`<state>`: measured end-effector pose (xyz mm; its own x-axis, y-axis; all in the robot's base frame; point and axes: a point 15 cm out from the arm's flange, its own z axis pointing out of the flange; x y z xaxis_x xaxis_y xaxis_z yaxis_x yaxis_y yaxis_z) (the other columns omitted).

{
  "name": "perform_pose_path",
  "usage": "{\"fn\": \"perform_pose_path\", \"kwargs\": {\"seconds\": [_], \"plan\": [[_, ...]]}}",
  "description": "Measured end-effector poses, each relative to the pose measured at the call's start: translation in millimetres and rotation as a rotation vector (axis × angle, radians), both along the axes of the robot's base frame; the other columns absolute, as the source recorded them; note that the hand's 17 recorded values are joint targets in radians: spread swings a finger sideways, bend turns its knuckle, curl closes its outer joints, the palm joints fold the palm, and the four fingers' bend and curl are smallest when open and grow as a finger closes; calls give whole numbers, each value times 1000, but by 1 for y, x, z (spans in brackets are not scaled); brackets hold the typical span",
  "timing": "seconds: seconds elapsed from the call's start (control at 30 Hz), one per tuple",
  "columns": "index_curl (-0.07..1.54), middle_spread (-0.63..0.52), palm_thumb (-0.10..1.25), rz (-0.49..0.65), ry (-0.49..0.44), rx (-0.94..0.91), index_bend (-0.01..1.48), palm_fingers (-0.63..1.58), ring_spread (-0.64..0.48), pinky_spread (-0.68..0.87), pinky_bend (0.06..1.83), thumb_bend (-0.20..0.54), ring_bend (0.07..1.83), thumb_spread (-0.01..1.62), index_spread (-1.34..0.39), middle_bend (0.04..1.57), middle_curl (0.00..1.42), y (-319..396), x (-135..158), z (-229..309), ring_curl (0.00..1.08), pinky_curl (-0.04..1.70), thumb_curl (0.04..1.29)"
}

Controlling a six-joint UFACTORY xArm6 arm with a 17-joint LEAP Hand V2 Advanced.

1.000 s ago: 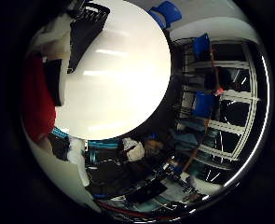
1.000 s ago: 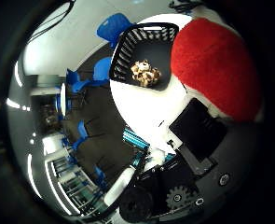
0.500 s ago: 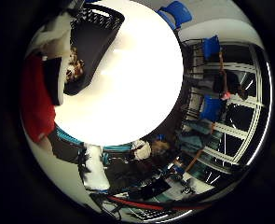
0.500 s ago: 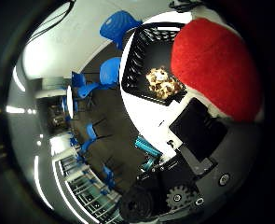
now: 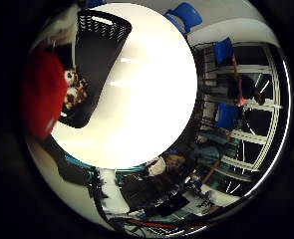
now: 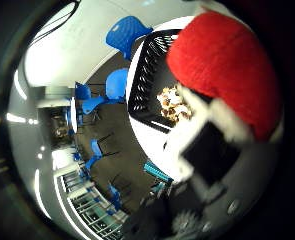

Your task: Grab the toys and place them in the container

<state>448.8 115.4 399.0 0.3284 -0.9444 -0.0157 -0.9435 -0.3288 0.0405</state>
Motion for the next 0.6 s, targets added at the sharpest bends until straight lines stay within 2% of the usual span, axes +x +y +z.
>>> {"fn": "perform_pose_path", "kwargs": {"seconds": [0.1, 0.2, 0.33, 0.6], "plan": [[574, -52, 692, 5, 16, -4, 210, -55, 123, 231, 844, -23, 719, 1208, -515, 331, 616, -1, -4, -1, 440, 695, 387], [464, 67, 674, 13, 13, -1, 159, -35, 226, 432, 755, -21, 571, 1193, -503, 248, 509, -1, -4, 0, 354, 598, 368], [377, 119, 663, 19, 2, 16, 161, -11, 259, 516, 662, -19, 461, 1186, -479, 223, 440, 2, -5, 4, 297, 502, 356], [314, 106, 666, -13, -19, 52, 173, 57, 257, 510, 553, -17, 379, 1182, -461, 204, 375, -15, -20, 26, 255, 393, 334]]}}
